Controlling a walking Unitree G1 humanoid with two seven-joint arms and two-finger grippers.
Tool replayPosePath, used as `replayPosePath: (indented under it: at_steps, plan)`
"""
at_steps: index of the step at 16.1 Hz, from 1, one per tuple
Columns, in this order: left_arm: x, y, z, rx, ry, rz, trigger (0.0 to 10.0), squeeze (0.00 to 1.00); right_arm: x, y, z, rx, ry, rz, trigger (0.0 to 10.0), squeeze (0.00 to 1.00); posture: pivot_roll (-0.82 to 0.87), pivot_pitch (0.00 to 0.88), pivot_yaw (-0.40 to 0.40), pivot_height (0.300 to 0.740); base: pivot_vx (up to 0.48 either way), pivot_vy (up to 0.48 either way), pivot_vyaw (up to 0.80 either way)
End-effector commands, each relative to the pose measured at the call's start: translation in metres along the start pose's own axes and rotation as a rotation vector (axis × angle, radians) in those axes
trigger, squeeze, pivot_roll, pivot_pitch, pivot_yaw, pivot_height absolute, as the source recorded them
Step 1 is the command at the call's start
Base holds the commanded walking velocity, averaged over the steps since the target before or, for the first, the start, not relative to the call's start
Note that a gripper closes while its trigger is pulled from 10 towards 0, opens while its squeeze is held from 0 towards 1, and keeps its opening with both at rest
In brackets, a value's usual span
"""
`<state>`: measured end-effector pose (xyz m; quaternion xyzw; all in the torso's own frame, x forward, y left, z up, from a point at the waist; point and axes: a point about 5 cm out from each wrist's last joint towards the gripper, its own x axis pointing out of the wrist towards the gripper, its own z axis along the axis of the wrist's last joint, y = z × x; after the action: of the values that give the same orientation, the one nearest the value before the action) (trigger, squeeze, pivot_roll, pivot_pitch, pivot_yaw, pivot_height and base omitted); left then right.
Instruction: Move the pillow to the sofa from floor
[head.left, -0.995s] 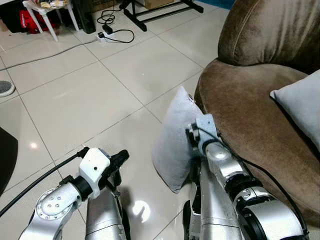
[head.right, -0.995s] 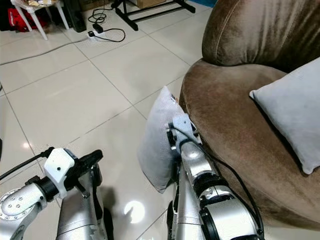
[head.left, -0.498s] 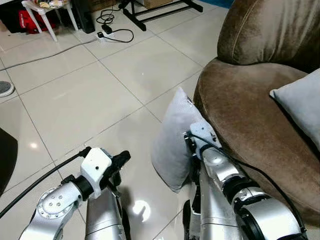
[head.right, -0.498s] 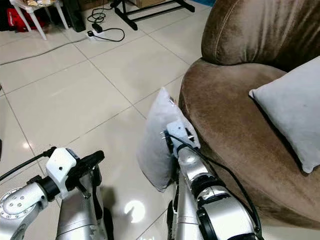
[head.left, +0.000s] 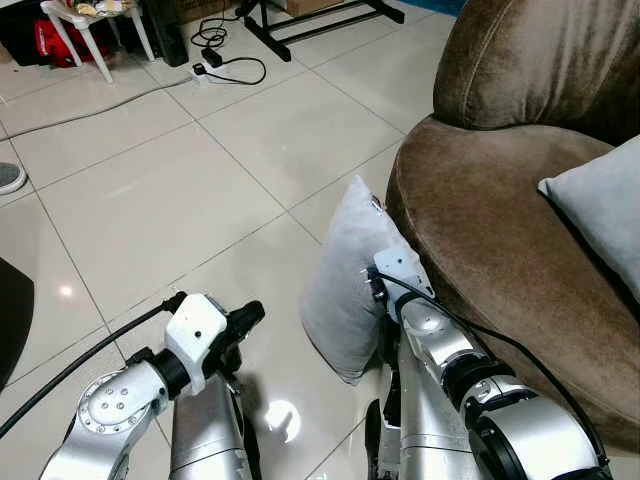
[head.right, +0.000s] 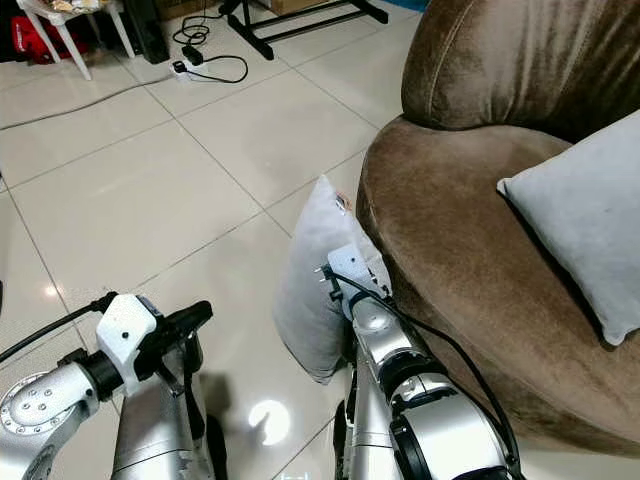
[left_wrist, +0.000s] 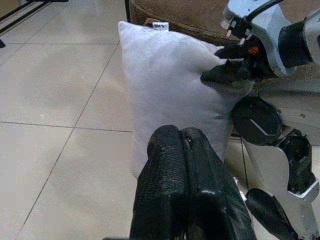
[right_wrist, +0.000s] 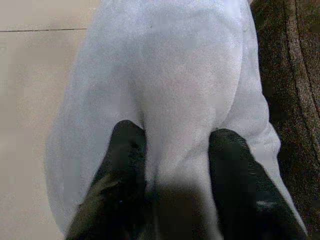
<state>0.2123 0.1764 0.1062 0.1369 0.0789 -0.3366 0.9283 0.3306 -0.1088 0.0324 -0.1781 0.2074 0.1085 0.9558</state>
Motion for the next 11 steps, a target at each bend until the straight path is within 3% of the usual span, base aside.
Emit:
replayPosePath:
  at_steps: [1,11]
  plan:
    - [-0.001,-0.002,0.001,0.004,0.005,-0.019,10.0,0.0,-0.002,0.005,-0.012,0.007,0.046,0.023,0.0,0.0,0.08,0.19,-0.008,0.445,0.0,0.0,0.0]
    - [0.007,0.003,-0.003,0.02,0.004,0.014,10.0,0.0,-0.003,0.021,0.0,0.117,-0.034,0.166,0.0,0.0,0.07,0.121,-0.009,0.445,0.0,0.0,0.0]
